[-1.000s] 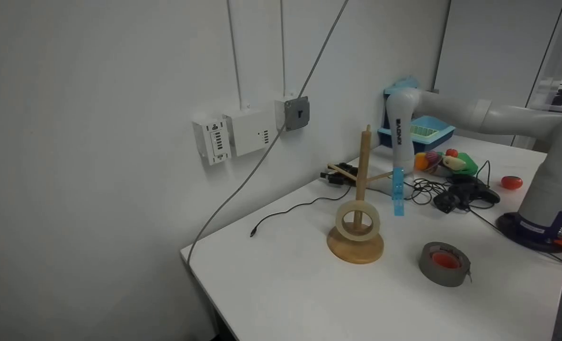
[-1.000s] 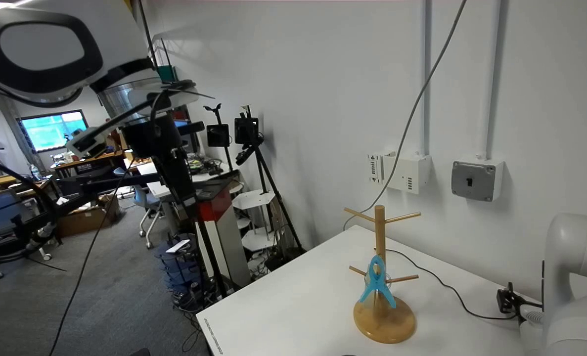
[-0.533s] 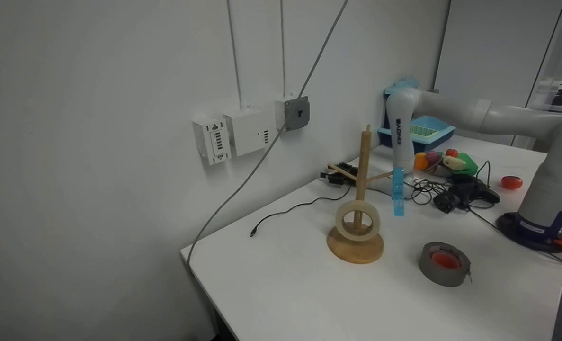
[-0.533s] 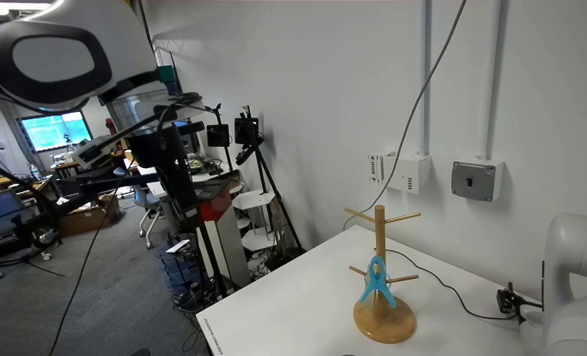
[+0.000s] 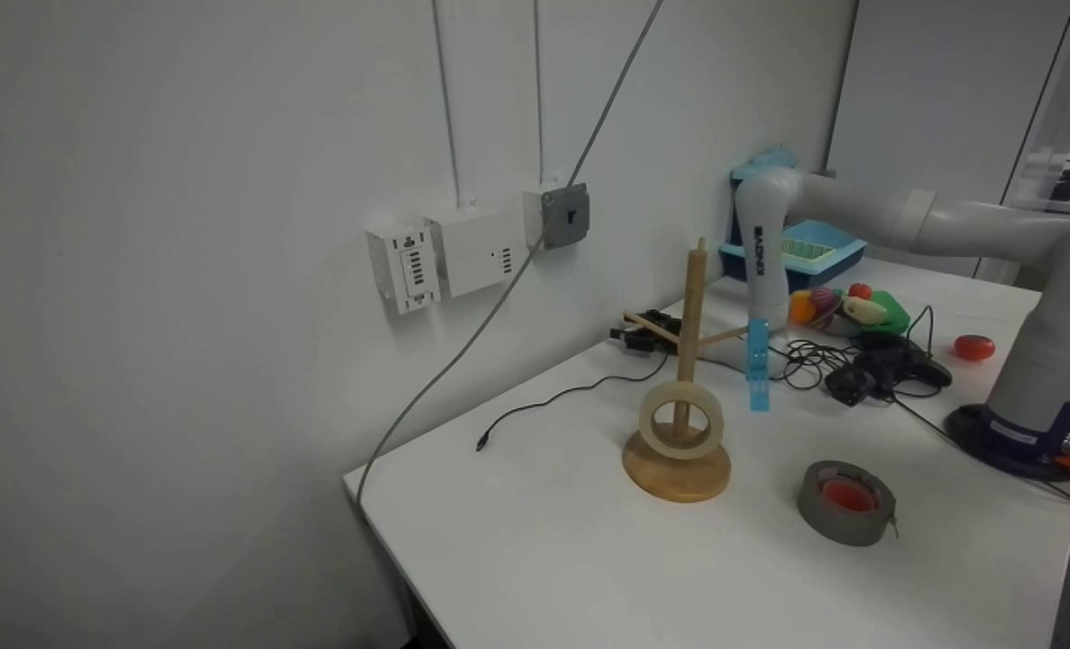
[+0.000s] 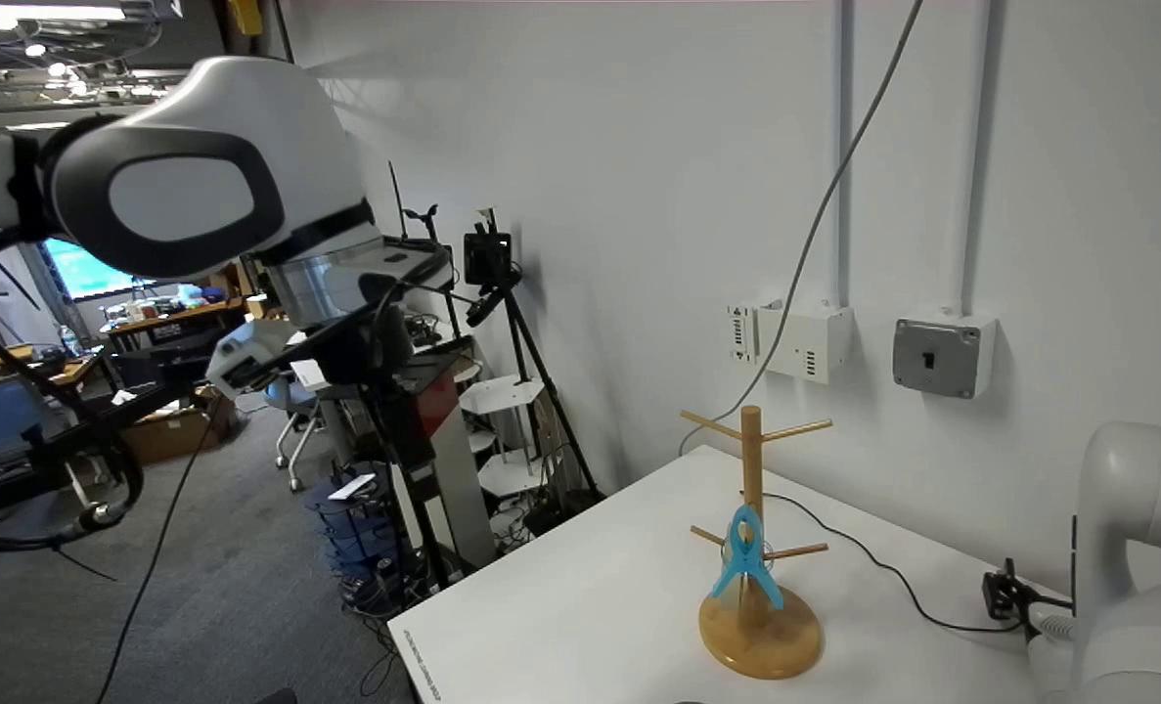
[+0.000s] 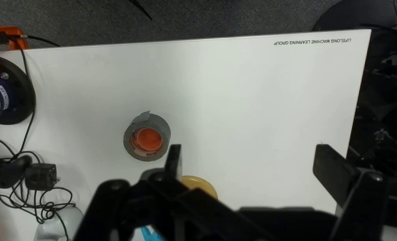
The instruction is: Move the peg from the stand to the table
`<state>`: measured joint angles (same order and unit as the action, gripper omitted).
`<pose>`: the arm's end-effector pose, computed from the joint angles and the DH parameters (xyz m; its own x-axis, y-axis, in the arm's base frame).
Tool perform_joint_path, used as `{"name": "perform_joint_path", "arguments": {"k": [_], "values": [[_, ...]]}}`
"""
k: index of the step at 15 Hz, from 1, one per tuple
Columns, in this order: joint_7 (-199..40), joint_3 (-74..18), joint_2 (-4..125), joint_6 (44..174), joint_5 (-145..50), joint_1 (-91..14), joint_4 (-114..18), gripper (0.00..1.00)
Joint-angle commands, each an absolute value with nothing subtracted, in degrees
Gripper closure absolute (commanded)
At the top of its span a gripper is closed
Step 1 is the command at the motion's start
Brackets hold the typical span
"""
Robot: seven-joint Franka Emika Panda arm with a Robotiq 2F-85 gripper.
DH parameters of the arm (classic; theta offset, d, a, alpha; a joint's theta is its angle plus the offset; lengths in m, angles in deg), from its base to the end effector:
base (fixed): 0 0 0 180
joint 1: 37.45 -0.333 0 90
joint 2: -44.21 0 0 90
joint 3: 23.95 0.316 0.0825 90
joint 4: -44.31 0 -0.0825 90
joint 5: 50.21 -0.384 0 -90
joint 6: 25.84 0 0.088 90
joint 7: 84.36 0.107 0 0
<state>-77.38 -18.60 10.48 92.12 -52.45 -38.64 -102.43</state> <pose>0.3733 0.0460 0.4674 0.9956 -0.0376 0.0861 -0.0382 -0.9993 0.0054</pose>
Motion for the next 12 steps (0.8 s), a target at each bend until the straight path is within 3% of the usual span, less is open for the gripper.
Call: {"name": "perform_joint_path", "arguments": {"k": [1, 7, 12], "values": [[-75.93, -18.98, 15.87, 97.61, -50.15, -36.81, -101.53, 0.00], [-71.89, -18.76, 23.98, 104.23, -45.15, -33.83, -97.57, 0.00], [-73.69, -19.41, 22.13, 103.48, -46.66, -35.28, -99.96, 0.00]]}}
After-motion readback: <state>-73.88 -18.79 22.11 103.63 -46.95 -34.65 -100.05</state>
